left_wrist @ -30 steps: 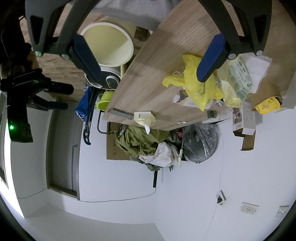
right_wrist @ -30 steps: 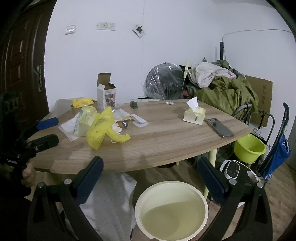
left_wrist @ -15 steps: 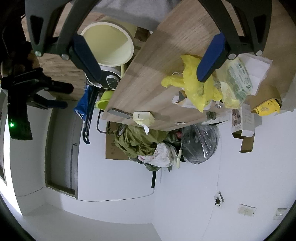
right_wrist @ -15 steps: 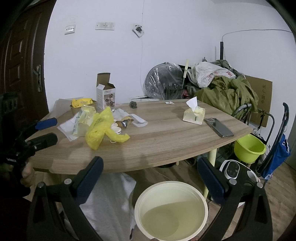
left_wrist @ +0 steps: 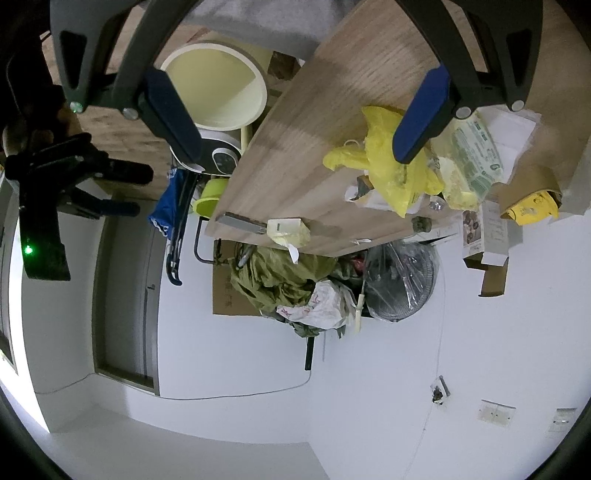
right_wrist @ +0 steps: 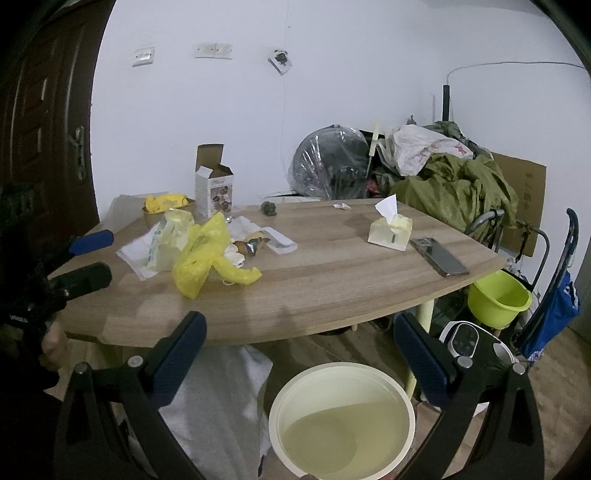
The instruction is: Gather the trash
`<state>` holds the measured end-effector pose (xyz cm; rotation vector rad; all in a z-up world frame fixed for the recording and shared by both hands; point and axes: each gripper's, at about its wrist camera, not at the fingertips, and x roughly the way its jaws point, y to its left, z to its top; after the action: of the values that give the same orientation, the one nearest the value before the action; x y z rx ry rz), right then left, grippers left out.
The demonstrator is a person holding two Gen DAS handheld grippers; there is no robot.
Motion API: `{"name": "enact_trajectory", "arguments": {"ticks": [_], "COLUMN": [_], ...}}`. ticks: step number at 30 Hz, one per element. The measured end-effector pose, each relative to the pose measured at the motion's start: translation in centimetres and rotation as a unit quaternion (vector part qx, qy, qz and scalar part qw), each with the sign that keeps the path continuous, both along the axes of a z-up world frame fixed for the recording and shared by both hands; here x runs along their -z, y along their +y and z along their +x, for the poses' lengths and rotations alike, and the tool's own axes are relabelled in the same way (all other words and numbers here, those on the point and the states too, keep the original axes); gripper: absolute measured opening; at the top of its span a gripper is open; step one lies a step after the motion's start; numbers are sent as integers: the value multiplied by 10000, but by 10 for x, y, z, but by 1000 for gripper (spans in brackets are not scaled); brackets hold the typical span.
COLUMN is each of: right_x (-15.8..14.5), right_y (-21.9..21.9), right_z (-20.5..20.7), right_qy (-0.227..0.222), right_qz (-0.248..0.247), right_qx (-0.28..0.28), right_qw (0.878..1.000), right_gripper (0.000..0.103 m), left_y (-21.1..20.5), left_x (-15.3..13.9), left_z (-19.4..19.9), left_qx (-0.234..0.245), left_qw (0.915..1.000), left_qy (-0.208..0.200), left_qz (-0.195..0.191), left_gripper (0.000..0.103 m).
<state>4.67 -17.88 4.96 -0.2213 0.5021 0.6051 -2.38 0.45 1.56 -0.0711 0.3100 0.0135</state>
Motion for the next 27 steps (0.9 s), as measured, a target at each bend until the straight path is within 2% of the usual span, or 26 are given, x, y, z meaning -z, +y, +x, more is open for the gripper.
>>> {"name": "enact_trajectory", "arguments": {"ticks": [27], "right_x": [5], "right_y": [7], "right_z": [7], "right_qy": [40], "right_qz": [-30], "right_qx": [-145], "right_qw": [9999], "right_gripper": [101], "left_y": [8], "left_x": [-2], "left_z": [0], "left_qx": [-54], "left_qw": [10000], "left_qy": [15], "left_qz": [-42], "left_gripper": [103]}}
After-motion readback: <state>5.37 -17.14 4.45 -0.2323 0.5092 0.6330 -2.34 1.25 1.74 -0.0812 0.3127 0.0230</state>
